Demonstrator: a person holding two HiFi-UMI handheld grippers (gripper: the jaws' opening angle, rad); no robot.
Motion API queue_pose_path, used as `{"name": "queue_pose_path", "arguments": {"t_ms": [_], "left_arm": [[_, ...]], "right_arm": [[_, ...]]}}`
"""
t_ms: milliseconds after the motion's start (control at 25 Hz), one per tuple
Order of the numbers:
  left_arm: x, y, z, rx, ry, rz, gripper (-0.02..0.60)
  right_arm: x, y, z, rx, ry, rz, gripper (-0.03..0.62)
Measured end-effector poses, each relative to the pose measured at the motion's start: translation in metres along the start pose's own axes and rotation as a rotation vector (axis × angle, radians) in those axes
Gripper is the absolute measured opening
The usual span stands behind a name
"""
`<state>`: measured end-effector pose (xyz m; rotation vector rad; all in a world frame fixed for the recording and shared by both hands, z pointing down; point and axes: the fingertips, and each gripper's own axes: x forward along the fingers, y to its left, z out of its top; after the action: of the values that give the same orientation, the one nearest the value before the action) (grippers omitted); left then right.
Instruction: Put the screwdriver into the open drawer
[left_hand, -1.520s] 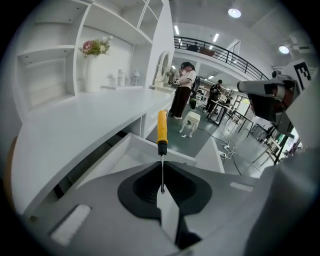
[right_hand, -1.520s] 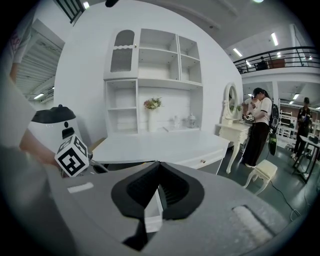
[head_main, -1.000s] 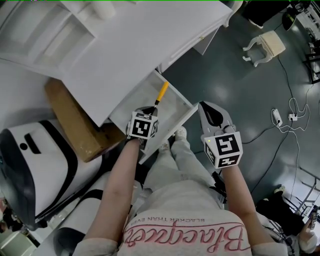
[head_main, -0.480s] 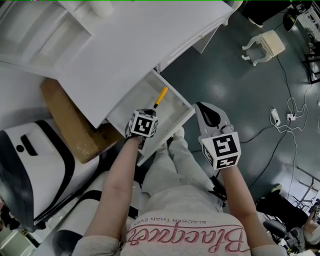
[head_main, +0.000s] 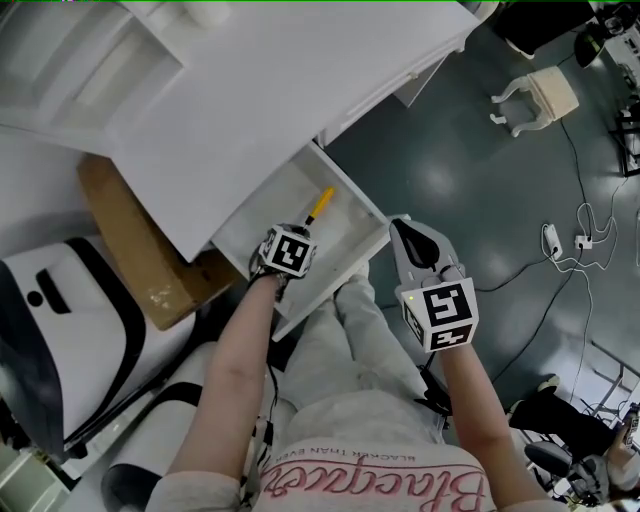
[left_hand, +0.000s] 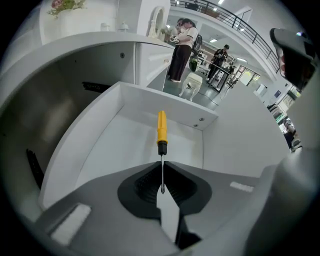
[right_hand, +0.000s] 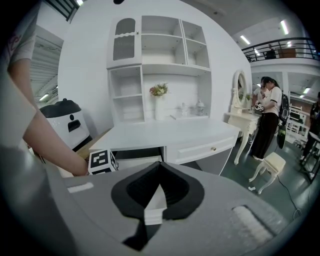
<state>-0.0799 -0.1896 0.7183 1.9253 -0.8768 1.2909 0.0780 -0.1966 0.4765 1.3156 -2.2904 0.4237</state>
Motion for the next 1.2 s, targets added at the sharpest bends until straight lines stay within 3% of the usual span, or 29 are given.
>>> {"name": "queue_pose_path", "arguments": {"t_ms": [400, 800, 1200], "left_arm": [[0.020, 0.010, -0.016, 0.005, 0.057, 0.024, 0.040], [0.039, 0.010, -0.012, 0.070, 0.089, 0.023, 0.042], [0.051, 0.014, -0.020, 0.096, 0.189, 0.063, 0.048]], "right_arm": [[0.010, 0.001, -0.008, -0.014, 0.014, 0.018, 0.002], [0.019, 0.007, -0.020, -0.008, 0.036, 0.035, 0.002], [0.016, -0.001, -0.020, -0.004, 0.037, 0.021, 0.002]]}}
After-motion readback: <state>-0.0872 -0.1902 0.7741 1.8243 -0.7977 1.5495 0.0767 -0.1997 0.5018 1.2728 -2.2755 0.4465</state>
